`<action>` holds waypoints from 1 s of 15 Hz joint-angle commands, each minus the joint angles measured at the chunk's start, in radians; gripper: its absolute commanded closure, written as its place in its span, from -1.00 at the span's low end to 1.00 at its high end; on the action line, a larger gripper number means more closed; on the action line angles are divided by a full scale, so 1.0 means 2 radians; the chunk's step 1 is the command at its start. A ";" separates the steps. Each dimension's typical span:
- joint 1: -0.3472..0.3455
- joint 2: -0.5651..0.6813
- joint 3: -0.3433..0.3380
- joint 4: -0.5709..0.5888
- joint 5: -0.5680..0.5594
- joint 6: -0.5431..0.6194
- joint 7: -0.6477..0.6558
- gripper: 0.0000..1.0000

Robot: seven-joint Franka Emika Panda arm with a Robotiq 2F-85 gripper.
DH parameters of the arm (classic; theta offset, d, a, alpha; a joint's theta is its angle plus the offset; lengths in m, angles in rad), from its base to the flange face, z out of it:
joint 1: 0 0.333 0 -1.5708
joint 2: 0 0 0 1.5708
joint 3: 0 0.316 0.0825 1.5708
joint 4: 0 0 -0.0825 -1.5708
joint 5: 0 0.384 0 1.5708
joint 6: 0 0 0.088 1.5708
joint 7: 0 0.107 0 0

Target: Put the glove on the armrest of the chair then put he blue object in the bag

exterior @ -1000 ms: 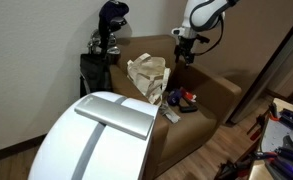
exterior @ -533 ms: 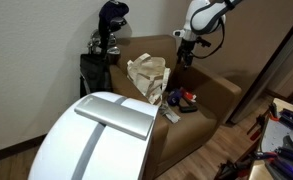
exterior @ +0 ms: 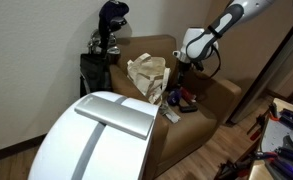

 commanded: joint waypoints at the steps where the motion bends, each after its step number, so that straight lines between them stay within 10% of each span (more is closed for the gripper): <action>1: -0.006 0.014 0.010 0.009 -0.016 0.004 0.030 -1.00; 7: 0.065 0.063 -0.055 0.033 -0.002 0.016 0.223 -1.00; 15: 0.050 0.171 0.000 0.079 0.040 0.106 0.279 -1.00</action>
